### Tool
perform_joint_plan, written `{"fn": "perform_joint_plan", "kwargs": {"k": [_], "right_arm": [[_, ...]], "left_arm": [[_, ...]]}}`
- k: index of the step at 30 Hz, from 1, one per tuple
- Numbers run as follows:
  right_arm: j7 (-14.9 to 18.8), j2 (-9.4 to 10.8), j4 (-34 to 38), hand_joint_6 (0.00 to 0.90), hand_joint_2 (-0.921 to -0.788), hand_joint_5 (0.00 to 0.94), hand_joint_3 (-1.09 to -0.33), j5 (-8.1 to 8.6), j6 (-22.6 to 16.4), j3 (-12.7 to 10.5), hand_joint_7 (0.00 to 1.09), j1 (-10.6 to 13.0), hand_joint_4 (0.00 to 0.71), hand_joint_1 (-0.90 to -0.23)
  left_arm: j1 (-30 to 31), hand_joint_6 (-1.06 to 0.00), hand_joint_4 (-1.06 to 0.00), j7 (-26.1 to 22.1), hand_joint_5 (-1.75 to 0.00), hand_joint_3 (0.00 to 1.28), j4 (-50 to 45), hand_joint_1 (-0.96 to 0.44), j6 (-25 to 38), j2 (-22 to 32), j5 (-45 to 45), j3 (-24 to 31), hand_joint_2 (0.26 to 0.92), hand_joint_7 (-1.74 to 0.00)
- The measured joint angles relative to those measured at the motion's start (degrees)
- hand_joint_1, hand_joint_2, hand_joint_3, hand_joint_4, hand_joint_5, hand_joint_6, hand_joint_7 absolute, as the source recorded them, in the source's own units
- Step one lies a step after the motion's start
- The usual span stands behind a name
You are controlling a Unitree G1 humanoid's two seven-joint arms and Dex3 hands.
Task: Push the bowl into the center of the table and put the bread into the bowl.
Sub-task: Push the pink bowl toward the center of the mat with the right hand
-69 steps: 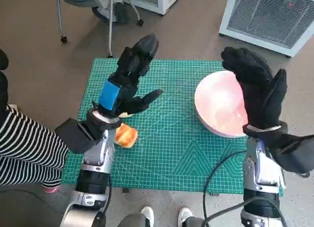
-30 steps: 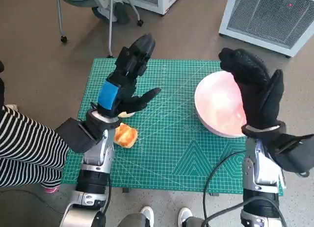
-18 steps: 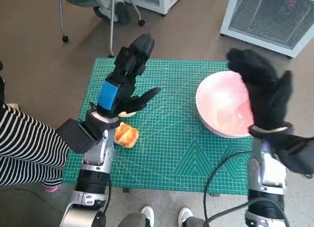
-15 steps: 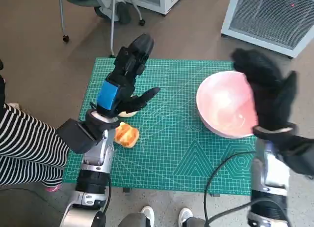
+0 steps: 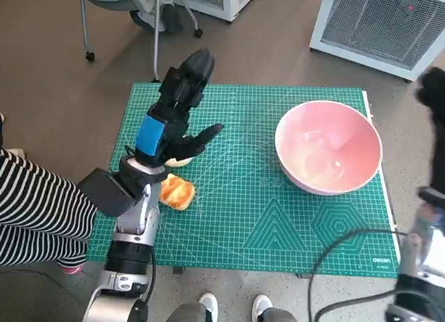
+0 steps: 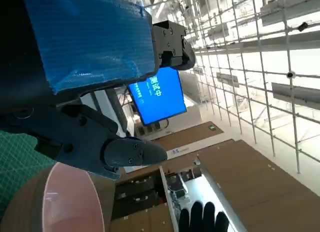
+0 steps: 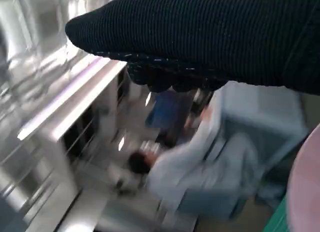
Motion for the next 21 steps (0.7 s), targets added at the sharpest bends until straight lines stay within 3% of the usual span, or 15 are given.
{"fn": "perform_joint_plan", "kwargs": {"k": [7, 21], "right_arm": [[-2.0, -2.1, 11.8, 0.002, -0.921, 0.0, -0.864, -0.09, -1.3, -2.1, 0.35, -2.7, 0.1, -0.643], [-2.4, -2.4, 30.9, 0.01, -0.921, 0.002, -0.868, 0.14, 0.8, -2.8, 0.35, -9.2, 0.102, -0.645]], "left_arm": [[-0.3, 0.0, -0.13, 0.0, -0.01, 0.35, 0.7, -0.45, -0.7, 0.0, 0.0, 0.0, 0.921, -0.45], [-0.6, 0.0, -0.13, -0.1, -0.01, 0.36, 1.0, -0.45, -0.8, 0.0, -0.1, 0.1, 0.921, -0.45]]}}
